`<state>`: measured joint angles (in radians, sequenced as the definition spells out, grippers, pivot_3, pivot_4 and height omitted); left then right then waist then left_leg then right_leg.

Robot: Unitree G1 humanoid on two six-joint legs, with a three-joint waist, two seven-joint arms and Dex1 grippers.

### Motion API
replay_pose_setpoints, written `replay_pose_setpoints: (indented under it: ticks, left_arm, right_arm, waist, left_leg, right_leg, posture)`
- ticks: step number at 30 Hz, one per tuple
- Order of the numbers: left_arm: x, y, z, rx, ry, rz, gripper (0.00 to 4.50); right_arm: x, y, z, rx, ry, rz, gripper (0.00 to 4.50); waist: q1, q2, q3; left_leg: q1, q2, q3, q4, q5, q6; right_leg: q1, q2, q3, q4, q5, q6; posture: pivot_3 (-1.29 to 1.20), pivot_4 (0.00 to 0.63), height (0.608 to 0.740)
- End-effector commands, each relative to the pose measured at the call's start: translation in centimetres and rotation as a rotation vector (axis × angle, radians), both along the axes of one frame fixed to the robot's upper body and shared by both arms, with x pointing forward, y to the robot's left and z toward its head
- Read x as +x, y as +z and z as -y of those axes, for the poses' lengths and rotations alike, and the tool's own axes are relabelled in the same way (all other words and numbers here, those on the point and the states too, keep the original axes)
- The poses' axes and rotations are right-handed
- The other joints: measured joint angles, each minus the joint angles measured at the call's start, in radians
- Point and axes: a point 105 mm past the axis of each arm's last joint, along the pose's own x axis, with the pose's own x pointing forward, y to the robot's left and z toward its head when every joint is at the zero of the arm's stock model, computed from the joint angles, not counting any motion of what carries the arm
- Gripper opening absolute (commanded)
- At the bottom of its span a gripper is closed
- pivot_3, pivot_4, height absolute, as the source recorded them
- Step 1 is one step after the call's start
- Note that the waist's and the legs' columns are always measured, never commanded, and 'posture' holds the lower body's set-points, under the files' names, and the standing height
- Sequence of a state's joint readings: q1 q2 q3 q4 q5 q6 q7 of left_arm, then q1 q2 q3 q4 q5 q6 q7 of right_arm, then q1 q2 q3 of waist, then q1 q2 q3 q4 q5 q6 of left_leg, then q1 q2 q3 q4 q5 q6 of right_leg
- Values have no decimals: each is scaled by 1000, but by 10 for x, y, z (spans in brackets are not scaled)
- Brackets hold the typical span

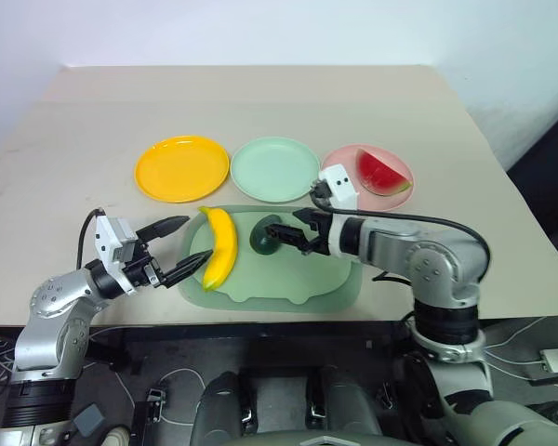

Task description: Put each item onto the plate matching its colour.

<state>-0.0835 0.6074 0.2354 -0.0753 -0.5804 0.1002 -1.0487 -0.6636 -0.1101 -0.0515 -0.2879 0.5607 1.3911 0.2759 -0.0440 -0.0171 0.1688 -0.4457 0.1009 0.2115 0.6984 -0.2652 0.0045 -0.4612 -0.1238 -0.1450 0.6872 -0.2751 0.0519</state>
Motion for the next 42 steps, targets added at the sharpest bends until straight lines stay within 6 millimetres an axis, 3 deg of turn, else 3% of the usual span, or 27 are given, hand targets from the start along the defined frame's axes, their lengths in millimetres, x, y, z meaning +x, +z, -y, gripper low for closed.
replay_pose_setpoints:
  ticks: [1,11,28,42]
  left_arm:
    - [-4,11,-4,0,0,48,4500]
    - [-6,9,-3,-2,6,47,4500]
    - [-6,10,2,-6,17,52,4500]
    - [-5,18,8,-4,27,65,4500]
  right_arm:
    - [-3,7,-13,50,28,-80,4463]
    - [5,-5,-25,-47,-43,-193,4463]
    - [13,1,-48,-128,59,-46,4463]
    - [14,-15,-58,-191,100,-53,4463]
  waist:
    - [0,0,0]
    - [-1,0,0]
    - [-1,0,0]
    - [-1,0,0]
  left_leg:
    - [0,0,0,0,0,0]
    - [-1,0,0,0,0,0]
    - [-1,0,0,-1,0,0]
    - [-1,0,0,-1,0,0]
  right_leg:
    - [0,0,0,0,0,0]
    - [0,0,0,-1,0,0]
    - [-1,0,0,-1,0,0]
    - [-1,0,0,-1,0,0]
  posture:
    - [0,150,695]
    - [0,150,695]
    - [0,150,695]
    - [0,150,695]
